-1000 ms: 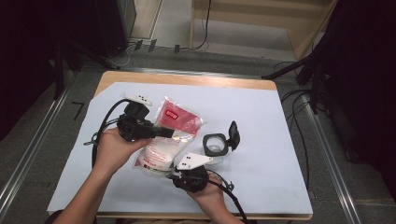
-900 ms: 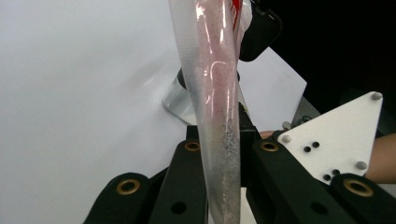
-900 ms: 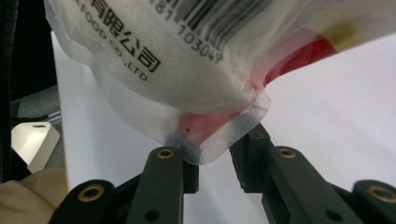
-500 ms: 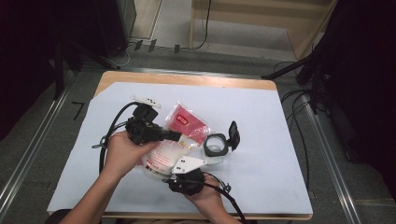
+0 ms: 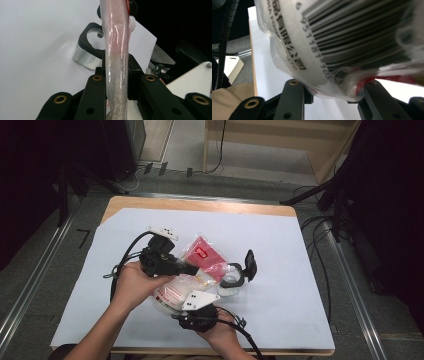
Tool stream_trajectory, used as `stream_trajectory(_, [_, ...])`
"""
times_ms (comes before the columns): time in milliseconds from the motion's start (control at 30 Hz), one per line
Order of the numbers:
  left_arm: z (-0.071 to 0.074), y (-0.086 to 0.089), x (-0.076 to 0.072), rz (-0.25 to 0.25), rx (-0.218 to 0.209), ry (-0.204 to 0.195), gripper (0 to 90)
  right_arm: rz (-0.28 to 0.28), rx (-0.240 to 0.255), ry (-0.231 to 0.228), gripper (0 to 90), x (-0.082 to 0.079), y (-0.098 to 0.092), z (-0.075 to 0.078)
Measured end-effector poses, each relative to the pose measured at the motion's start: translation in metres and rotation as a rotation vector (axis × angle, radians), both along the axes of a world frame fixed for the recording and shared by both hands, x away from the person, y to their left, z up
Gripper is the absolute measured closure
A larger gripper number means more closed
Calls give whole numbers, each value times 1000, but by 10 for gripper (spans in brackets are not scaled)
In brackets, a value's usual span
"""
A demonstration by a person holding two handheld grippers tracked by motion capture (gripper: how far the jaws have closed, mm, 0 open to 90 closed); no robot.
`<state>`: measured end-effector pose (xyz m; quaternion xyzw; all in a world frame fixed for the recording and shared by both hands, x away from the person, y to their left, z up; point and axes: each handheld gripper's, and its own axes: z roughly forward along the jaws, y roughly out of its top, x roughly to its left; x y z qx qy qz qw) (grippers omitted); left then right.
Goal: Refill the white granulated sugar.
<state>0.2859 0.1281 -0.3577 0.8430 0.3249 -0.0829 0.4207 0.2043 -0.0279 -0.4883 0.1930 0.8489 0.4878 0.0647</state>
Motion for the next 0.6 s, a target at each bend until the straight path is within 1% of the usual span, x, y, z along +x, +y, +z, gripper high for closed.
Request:
stream_trajectory(33, [-2, 0, 0, -11, -14, 7, 813, 7, 4, 6, 676, -1, 0, 1])
stream_trajectory(67, [-2, -1, 0, -26, -19, 12, 808, 12, 8, 2, 676, -1, 0, 2])
stream_trajectory(133, [-3, -1, 0, -34, -16, 9, 796, 14, 9, -7, 676, -1, -1, 3])
stream_trajectory(167, [-4, -2, 0, -58, -32, 21, 798, 9, 5, -14, 676, -1, -2, 4])
stream_trajectory(200, [-4, -2, 0, -58, -32, 21, 799, 9, 5, -14, 676, -1, -2, 4])
stream_trajectory(267, [-3, -1, 1, -73, -39, 39, 798, 15, 13, -18, 681, 0, -4, 6])
stream_trajectory(300, [-3, 0, 2, -82, -40, 62, 793, 23, 14, -21, 686, 0, -4, 6])
stream_trajectory(333, [-2, 0, 2, -86, -41, 62, 795, 30, 13, -23, 687, 0, -5, 7])
stream_trajectory(367, [-2, 1, 2, -100, -42, 58, 795, 36, 13, -19, 699, 0, -5, 7])
stream_trajectory(400, [-2, 3, 3, -124, -39, 48, 799, 45, 16, -18, 702, 0, -5, 8])
stream_trajectory(433, [-1, 3, 2, -131, -34, 39, 805, 55, 18, -21, 702, 0, -5, 9])
stream_trajectory(467, [-2, 4, 2, -137, -39, 28, 802, 77, 23, -16, 703, 0, -5, 10])
stream_trajectory(533, [-2, 4, 1, -154, -53, 1, 802, 76, 26, -14, 703, -1, -5, 11])
stream_trajectory(567, [-3, 2, 0, -169, -70, -15, 802, 77, 32, -17, 703, 0, -5, 12])
stream_trajectory(600, [-3, 1, 0, -171, -77, -21, 799, 78, 40, -17, 705, 0, -6, 12])
